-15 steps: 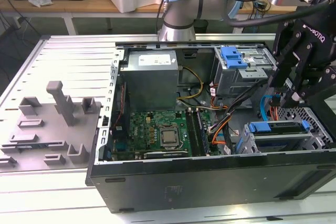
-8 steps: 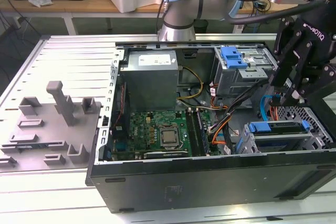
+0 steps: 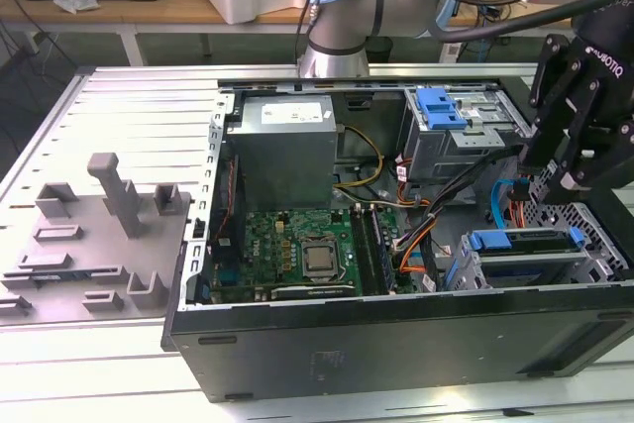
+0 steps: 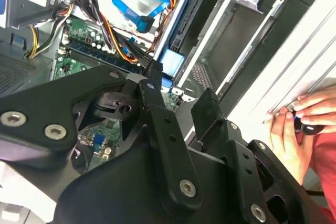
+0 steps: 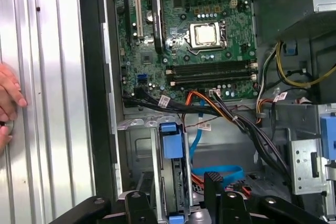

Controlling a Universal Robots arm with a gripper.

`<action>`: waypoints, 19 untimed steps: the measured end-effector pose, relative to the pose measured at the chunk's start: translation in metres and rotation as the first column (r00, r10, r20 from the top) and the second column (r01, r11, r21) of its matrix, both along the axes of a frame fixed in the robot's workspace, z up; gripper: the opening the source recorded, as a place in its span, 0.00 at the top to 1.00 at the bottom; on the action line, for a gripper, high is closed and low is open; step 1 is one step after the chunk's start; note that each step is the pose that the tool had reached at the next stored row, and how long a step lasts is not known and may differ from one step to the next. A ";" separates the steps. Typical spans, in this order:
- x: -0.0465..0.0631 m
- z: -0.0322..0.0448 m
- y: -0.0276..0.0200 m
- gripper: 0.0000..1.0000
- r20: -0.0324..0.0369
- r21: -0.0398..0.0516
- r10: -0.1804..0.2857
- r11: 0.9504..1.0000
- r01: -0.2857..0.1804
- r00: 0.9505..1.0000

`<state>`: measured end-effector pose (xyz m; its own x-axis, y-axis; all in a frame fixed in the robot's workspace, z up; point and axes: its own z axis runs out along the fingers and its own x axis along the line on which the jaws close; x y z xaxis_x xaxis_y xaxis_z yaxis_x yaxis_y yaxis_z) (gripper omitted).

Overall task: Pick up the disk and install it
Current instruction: 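Insert the first disk wire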

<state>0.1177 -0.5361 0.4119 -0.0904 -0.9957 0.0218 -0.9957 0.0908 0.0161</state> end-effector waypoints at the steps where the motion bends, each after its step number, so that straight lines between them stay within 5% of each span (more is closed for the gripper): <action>1: 0.001 -0.0002 0.0001 0.50 0.000 -0.002 -0.011 1.000 0.011 1.000; 15: 0.011 -0.0022 0.0011 0.50 0.000 -0.018 -0.132 0.991 0.132 0.991; 19: 0.012 -0.0027 0.0015 0.58 0.000 -0.021 -0.167 0.986 0.167 0.986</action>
